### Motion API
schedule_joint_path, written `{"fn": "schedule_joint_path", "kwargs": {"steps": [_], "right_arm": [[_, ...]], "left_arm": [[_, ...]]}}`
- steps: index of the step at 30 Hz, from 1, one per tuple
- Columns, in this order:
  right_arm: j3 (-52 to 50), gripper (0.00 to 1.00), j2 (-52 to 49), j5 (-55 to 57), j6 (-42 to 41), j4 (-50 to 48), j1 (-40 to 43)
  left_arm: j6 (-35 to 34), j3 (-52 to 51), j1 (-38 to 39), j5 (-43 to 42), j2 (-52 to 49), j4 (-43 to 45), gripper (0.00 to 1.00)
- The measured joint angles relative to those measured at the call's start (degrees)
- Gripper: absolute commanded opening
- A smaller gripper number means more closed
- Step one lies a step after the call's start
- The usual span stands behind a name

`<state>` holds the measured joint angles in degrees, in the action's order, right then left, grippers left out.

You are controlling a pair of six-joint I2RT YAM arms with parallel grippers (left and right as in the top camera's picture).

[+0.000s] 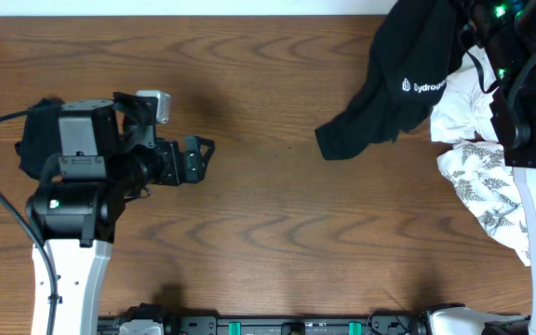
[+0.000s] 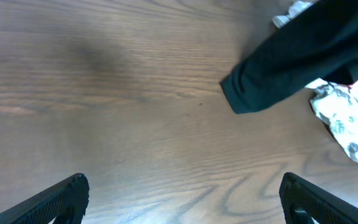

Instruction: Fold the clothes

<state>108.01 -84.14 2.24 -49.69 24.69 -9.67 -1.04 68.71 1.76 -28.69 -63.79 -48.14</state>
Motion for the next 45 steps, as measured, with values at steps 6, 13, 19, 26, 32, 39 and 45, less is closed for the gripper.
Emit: {"fn": "schedule_joint_path", "kwargs": {"steps": [6,13,19,26,32,39,45], "right_arm": [[0.0,0.01,-1.3,-7.1,-1.4,-11.6,-3.3],[0.0,0.01,-3.9,-9.1,-2.4,-16.5,-11.6],[0.0,0.01,-7.5,-5.0,-2.5,-19.1,-15.7],[0.0,0.01,-9.3,-2.7,-2.5,-23.7,-15.9],[0.0,0.01,-9.3,-1.5,-2.9,-24.7,-15.9],[0.0,0.02,-9.3,-0.9,-2.9,-24.7,-15.9],[0.0,0.02,-9.3,-1.0,-2.9,-24.6,-15.9]], "left_arm": [[0.0,0.0,2.6,-0.9,-1.5,1.9,0.98],[0.0,0.0,2.9,-1.0,-1.7,2.1,0.98],[0.0,0.0,7.2,-1.0,-1.7,4.5,0.98],[-0.5,0.0,15.3,0.6,-3.5,7.3,0.98],[-1.8,0.0,24.3,5.3,-10.0,9.7,0.98],[-3.5,0.0,34.2,8.2,-18.2,18.4,0.98],[-3.6,0.0,40.2,9.4,-25.0,24.0,0.98]]}}
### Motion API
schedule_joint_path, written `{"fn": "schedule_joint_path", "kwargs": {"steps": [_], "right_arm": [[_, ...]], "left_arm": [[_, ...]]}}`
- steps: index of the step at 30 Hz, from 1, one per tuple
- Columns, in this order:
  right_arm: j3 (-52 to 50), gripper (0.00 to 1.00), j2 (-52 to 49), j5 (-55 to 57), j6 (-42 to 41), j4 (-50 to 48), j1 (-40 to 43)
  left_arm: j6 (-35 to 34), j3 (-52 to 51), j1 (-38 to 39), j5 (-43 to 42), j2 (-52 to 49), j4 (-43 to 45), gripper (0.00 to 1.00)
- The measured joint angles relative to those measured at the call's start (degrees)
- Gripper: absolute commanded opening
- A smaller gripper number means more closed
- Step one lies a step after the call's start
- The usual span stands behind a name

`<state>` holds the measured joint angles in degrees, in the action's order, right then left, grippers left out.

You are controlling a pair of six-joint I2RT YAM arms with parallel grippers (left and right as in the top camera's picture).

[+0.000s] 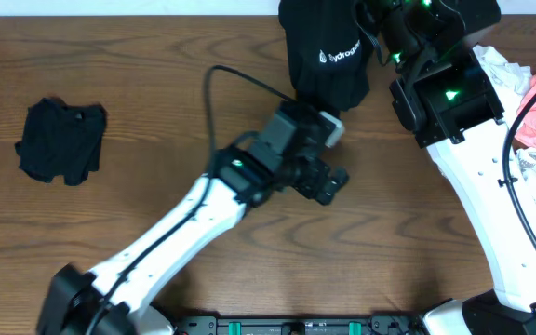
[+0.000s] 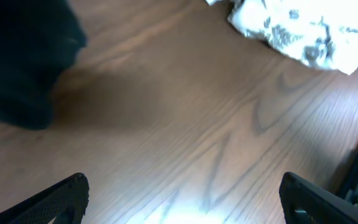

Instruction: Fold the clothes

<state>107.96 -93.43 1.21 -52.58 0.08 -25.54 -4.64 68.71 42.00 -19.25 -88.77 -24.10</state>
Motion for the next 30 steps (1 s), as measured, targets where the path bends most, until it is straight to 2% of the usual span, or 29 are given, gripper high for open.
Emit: {"fn": "schedule_joint_path", "kwargs": {"steps": [5,11,24,30], "right_arm": [[0.0,0.01,0.0,-1.4,0.0,0.2,0.0],[0.0,0.02,0.0,-3.1,0.0,0.7,0.0],[0.0,0.02,0.0,-5.3,0.0,0.7,0.0],[0.0,0.02,0.0,-5.3,0.1,0.9,0.0]], "left_arm": [[2.4,0.0,1.6,0.9,-4.6,6.4,0.96],[4.4,0.0,1.8,7.7,-8.5,14.5,0.96],[4.9,0.0,1.8,21.9,-15.2,17.1,0.96],[4.9,0.0,1.8,24.5,-15.2,16.4,0.93]]}}
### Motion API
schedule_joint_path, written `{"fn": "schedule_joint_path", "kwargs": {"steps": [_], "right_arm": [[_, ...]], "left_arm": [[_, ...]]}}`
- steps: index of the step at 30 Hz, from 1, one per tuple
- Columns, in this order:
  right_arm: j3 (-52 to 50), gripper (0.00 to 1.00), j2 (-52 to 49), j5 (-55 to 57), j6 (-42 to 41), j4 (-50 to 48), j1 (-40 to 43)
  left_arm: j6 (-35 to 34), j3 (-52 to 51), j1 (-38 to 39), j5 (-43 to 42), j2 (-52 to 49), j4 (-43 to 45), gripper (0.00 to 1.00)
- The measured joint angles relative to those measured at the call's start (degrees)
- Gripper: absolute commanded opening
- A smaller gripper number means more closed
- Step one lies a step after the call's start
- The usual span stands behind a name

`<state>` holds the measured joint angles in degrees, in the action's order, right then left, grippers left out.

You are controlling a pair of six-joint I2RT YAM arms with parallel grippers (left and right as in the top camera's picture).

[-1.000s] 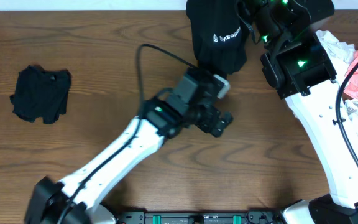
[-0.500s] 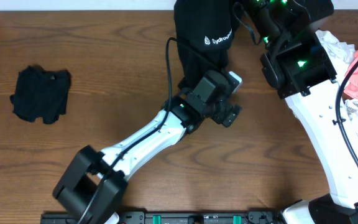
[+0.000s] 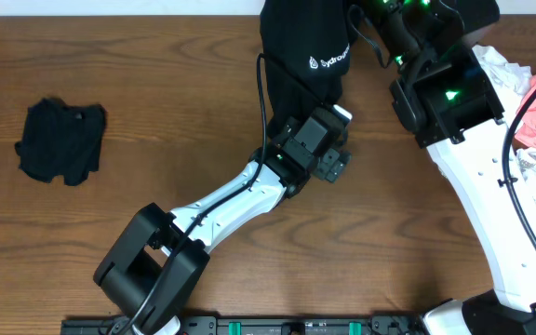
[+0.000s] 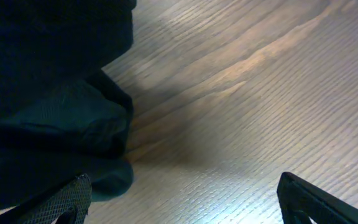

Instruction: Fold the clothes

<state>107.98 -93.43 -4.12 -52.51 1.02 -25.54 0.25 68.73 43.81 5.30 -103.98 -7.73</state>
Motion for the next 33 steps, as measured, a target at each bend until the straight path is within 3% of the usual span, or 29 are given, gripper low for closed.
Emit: {"fn": "schedule_joint_path", "kwargs": {"steps": [11,20,29,31,33], "right_arm": [[0.0,0.02,0.0,-0.2,0.4,1.1,0.0],[0.0,0.02,0.0,-1.1,0.4,1.4,-0.7],[0.0,0.02,0.0,-1.5,1.2,1.4,-1.2],[0.0,0.02,0.0,-1.5,1.2,1.3,-1.2],[0.0,0.01,0.0,-1.5,1.2,0.8,-1.2]], "left_arm": [[-5.2,0.0,-2.0,9.6,0.0,-0.4,0.98],[-13.5,0.0,-5.9,10.6,0.0,2.9,0.98],[-15.5,0.0,-6.1,10.6,0.0,3.7,0.98],[-15.5,0.0,-6.1,10.6,0.1,4.1,0.97],[-15.6,0.0,-6.1,10.6,0.3,4.6,0.87]]}}
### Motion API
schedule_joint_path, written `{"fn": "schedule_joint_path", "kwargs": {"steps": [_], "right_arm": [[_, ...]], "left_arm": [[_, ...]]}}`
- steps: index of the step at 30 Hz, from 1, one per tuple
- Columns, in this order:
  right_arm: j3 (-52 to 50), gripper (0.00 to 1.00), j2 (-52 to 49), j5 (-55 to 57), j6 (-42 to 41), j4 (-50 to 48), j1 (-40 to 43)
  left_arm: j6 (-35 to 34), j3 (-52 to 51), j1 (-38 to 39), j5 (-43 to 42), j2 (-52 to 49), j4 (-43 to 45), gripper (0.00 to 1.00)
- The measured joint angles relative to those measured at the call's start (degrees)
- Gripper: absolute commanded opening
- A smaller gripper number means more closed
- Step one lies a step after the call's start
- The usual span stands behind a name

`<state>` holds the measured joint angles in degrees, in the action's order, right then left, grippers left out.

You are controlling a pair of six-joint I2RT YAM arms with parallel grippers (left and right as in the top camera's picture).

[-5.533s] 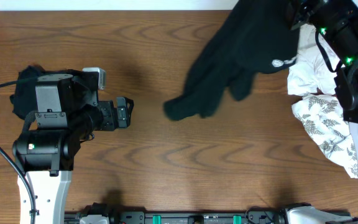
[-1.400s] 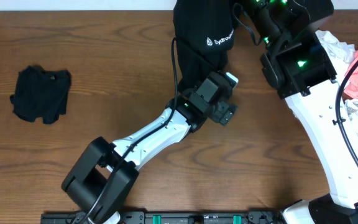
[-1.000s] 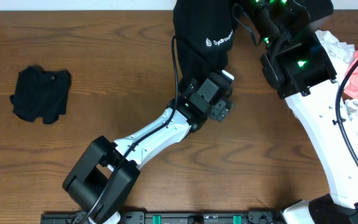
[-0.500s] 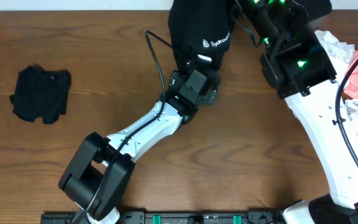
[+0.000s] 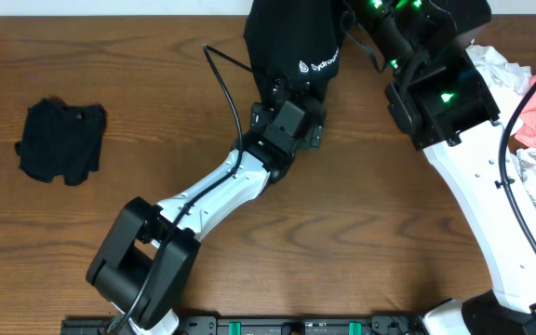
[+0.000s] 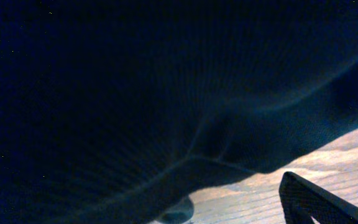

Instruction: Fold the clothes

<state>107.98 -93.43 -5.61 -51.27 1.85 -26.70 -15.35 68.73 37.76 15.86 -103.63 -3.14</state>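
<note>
A black garment (image 5: 287, 37) with a white logo hangs bunched at the table's far edge, held up at my right gripper (image 5: 352, 19), whose fingers are hidden behind cloth and arm. My left gripper (image 5: 298, 98) reaches under the garment's lower hem. In the left wrist view the black fabric (image 6: 142, 93) fills nearly everything. Only one finger (image 6: 316, 202) shows, at the far right, so the jaws stand wide apart; the other is covered by cloth. A folded black cloth (image 5: 61, 140) lies at the left.
A heap of clothes sits at the right edge: a white piece (image 5: 496, 70), a pink one and a fern-printed one. The right arm (image 5: 454, 121) spans the right side. Bare wooden table (image 5: 156, 84) lies between the folded cloth and the arms.
The hanging black garment has shifted a little left. My left gripper has moved up from just below the hem to under it, and black cloth now covers its wrist view.
First the left gripper was open near the left side while the right arm held the black garment at the far right. Then the garment hung at the far middle with the left arm stretched toward it. The left gripper then came to the hem and is now under it.
</note>
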Motion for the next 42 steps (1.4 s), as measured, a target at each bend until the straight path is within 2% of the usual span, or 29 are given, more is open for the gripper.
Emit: {"fn": "schedule_joint_path", "kwargs": {"steps": [3,4,7,9,12,20,23,24,27,35,42], "right_arm": [[0.0,0.02,0.0,0.0,0.0,-1.0,0.0],[0.0,0.02,0.0,0.0,0.0,-1.0,0.0],[0.0,0.02,0.0,0.0,0.0,-1.0,0.0],[0.0,0.02,0.0,0.2,0.0,-1.0,0.0],[0.0,0.02,0.0,0.9,0.0,-1.0,0.0],[0.1,0.02,0.0,2.5,1.0,-0.2,0.3],[0.1,0.02,0.0,3.0,1.7,0.0,0.7],[0.1,0.02,0.0,3.3,2.0,0.0,0.8],[0.1,0.02,0.0,4.2,2.8,0.0,0.8],[0.1,0.02,0.0,8.9,7.4,-0.2,0.9],[2.8,0.02,0.0,9.4,6.4,-0.3,0.8]], "left_arm": [[-0.5,0.0,0.0,0.0,1.3,0.4,0.54],[-0.4,0.0,0.0,0.0,1.9,0.4,0.5],[-0.7,0.0,0.0,0.0,3.7,0.4,0.23],[-0.8,0.0,0.0,0.0,4.8,-0.2,0.11],[-0.9,0.0,0.0,-1.0,5.7,-1.6,0.06],[-1.2,0.0,0.0,-4.7,7.6,-6.1,0.07],[-1.1,0.0,0.4,-9.8,8.3,-6.8,0.4],[-1.2,0.0,0.9,-11.2,8.4,-6.8,0.48],[-1.5,0.0,3.4,-14.3,8.4,-7.2,0.58],[-1.3,0.0,9.7,-17.3,8.4,-9.2,0.61],[-1.3,0.0,11.0,-17.4,8.4,-8.0,0.65]]}}
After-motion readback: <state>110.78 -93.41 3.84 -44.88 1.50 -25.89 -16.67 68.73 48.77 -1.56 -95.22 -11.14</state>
